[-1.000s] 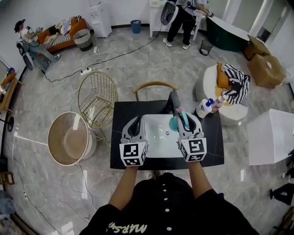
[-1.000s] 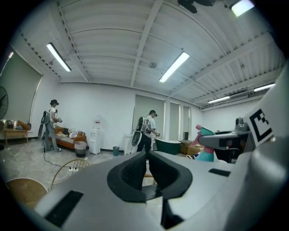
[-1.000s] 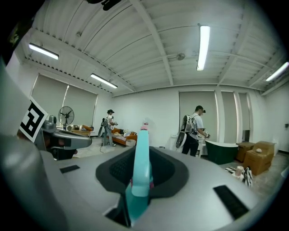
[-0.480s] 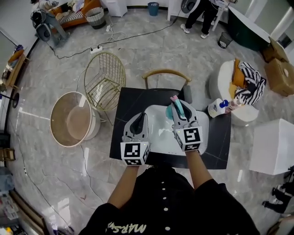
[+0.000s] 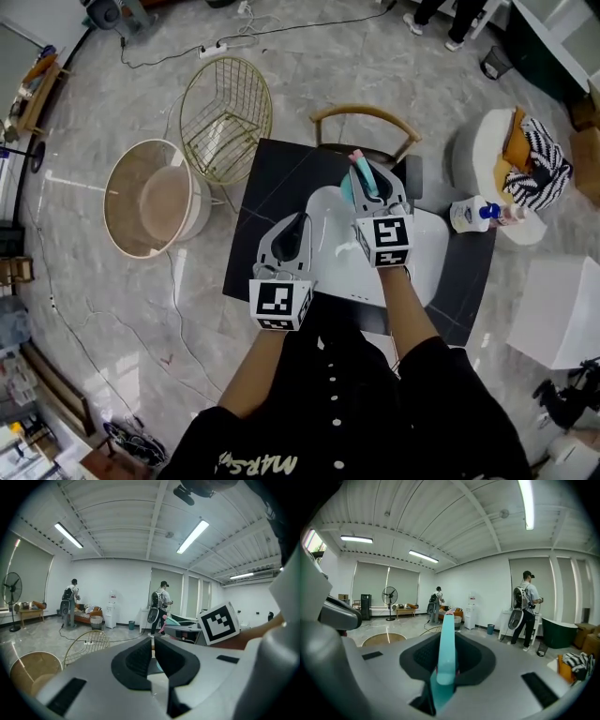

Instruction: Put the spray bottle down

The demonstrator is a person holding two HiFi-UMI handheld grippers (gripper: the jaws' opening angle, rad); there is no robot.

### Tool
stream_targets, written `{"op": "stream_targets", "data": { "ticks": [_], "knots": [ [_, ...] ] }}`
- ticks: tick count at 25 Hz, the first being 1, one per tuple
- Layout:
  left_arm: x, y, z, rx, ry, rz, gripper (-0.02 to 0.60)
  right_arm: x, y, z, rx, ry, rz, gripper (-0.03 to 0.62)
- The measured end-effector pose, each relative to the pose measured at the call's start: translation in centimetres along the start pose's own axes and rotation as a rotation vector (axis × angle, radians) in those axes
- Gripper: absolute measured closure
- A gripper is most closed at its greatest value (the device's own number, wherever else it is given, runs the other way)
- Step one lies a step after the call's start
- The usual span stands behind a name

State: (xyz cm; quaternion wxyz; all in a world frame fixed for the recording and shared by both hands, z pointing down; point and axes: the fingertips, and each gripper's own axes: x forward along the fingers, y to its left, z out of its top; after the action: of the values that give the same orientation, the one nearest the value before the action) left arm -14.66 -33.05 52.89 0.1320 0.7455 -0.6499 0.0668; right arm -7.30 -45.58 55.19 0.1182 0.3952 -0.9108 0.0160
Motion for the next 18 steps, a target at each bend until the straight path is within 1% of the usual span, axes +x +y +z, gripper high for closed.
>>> {"op": "stream_targets", "data": {
  "ticks": [8, 18],
  "knots": [
    [0.7, 1.6, -1.4, -0.012, 0.019, 0.049, 0.554, 4.4, -0.3, -2.5, -0.005, 0.016, 0.036, 0.525],
    [0.9, 2.6, -4.1, -0.036, 0.061, 0.073, 0.554, 7.1, -0.2, -4.0, 0.005, 0.018, 0.051, 0.525]
  ]
}}
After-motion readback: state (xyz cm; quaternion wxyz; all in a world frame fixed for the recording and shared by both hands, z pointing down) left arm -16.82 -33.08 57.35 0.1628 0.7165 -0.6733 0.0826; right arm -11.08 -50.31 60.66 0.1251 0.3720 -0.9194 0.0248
